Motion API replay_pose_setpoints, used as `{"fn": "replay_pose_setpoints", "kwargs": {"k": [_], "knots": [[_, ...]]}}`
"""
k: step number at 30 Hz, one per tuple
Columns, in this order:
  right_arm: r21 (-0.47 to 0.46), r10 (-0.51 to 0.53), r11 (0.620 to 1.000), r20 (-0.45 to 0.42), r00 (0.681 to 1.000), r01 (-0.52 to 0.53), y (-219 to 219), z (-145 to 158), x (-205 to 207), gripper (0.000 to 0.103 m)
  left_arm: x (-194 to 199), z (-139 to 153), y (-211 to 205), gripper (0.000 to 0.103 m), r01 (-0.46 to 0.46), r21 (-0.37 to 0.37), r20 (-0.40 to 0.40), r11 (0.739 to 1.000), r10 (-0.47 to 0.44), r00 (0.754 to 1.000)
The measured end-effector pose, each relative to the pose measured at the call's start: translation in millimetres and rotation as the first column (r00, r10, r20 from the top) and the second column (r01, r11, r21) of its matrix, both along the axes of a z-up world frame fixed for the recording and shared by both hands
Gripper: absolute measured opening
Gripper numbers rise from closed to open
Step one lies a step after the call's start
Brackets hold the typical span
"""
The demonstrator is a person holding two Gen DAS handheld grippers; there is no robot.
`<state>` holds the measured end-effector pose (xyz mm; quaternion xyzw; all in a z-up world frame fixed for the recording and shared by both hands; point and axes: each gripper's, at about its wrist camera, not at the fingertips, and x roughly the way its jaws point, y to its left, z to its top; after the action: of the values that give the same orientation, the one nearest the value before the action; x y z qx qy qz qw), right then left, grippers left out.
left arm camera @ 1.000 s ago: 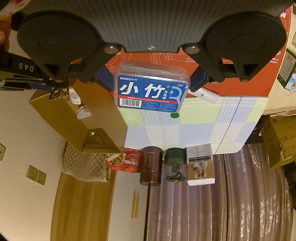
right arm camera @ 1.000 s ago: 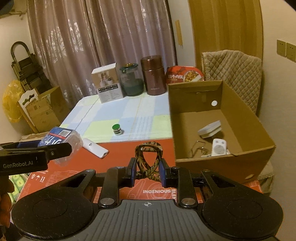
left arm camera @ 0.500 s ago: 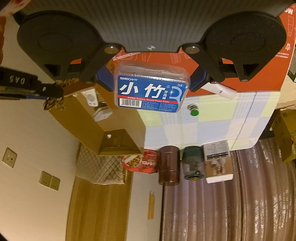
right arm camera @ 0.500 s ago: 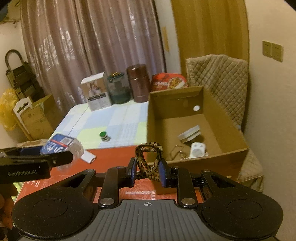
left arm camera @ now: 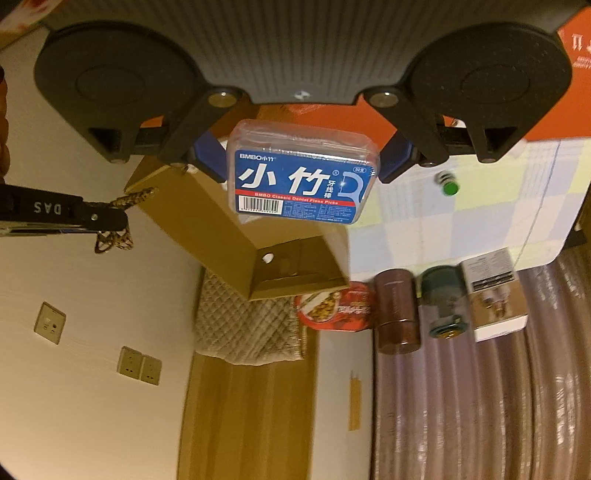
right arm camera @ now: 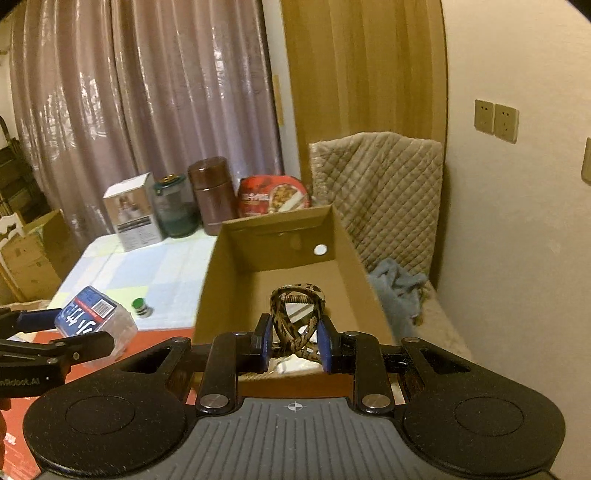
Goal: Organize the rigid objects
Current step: 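Carry the floss box and keychain over the cardboard box with both tools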
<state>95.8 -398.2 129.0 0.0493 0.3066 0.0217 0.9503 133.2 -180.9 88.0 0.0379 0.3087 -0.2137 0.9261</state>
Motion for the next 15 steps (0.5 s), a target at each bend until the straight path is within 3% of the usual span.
{"fn": "replay_pose_setpoints", "kwargs": {"k": [15], "knots": [[-0.066,0.070,0.995,-0.071,0.995,-0.075,-21.6,-13.4,83.9,0.022,76.4,-14.1,-61.5,0.084,0.048,0.025,-0.031,0.999,-0.048,0.998]]}}
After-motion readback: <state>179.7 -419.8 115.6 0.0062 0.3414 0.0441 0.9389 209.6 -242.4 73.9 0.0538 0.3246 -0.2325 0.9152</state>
